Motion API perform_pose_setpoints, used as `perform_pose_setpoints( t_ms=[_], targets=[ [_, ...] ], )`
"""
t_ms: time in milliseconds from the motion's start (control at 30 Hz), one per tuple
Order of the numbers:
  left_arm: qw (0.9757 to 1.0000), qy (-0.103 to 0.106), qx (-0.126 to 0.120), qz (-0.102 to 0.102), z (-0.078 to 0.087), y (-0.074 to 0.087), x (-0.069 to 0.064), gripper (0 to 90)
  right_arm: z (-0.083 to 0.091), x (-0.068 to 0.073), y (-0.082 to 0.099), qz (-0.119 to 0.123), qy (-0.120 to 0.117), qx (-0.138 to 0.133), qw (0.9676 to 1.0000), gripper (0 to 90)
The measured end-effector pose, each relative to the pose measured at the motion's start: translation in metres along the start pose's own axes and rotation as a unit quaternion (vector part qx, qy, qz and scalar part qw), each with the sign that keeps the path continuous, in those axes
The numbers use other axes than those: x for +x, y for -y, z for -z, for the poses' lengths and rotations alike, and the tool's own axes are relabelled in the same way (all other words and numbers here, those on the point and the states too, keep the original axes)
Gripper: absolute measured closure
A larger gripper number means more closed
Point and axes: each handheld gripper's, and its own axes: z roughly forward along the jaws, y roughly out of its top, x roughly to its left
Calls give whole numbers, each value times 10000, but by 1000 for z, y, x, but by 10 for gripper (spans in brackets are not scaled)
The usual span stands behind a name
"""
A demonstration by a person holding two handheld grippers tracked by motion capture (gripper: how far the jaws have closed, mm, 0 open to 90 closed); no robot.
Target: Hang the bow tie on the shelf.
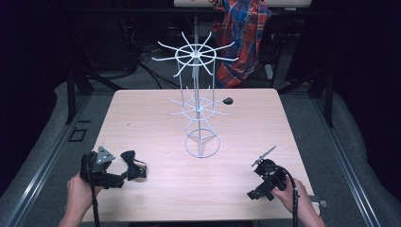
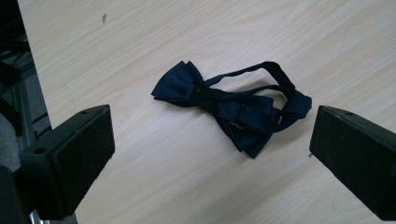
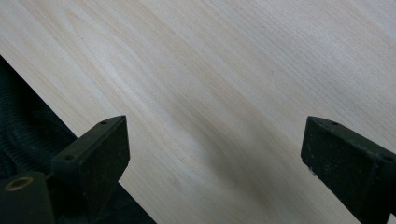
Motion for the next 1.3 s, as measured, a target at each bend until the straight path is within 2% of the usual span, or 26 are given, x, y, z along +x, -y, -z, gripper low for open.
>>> perform_pose_setpoints(
  t_ms=[67,100,167,200,333,433,467,633,733,800,867,967,1000,1100,1167,1300],
  targets=[
    [10000,-23,-6,-1,0,0,0,4,1,0,0,-54,-24,-57,10000,84],
    [10000,-40,-33,-8,0,-1,-1,4,1,-1,0,-113,-108,-87,9998,84],
    [10000,5,-1,3,0,-2,-2,4,2,-2,0,-113,-67,-124,9998,86],
    [10000,32,3,-7,-1,-3,-3,4,1,-1,1,-216,-159,-228,9994,86],
    [9999,144,25,-32,-5,-6,-7,4,-1,0,0,-192,-162,-179,9995,86],
    [9999,120,3,-48,-7,-9,-9,5,1,-1,-1,-100,-152,-108,9998,86],
    [9999,144,-2,-39,-6,-9,-9,5,0,0,0,-179,-201,-176,9995,86],
    [9998,209,57,34,-8,-11,-10,2,-2,0,0,-216,-229,-171,9994,86],
    [9993,361,106,-86,-14,-15,-15,2,-1,0,-1,-155,-165,-94,9997,86],
    [9990,397,148,-120,-19,-18,-18,2,-3,0,0,-232,-248,-194,9992,86],
    [9986,432,251,-196,-23,-20,-21,8,0,-1,-1,-155,-172,-69,9997,86],
    [9980,499,311,-239,-27,-21,-23,44,-1,-1,0,-196,-227,-135,9995,86],
    [9974,499,413,-308,-31,-22,-26,58,-1,-1,0,-174,-180,-103,9996,86],
    [9967,503,520,-366,-36,-24,-31,160,-2,-1,0,-197,-210,-127,9995,86],
    [9952,590,674,-381,-41,-25,-33,163,-2,0,-1,-179,-161,-96,9997,86],
    [9924,700,921,-428,-48,-25,-36,271,-2,-1,0,-198,-201,-49,9996,87]
  ],
)
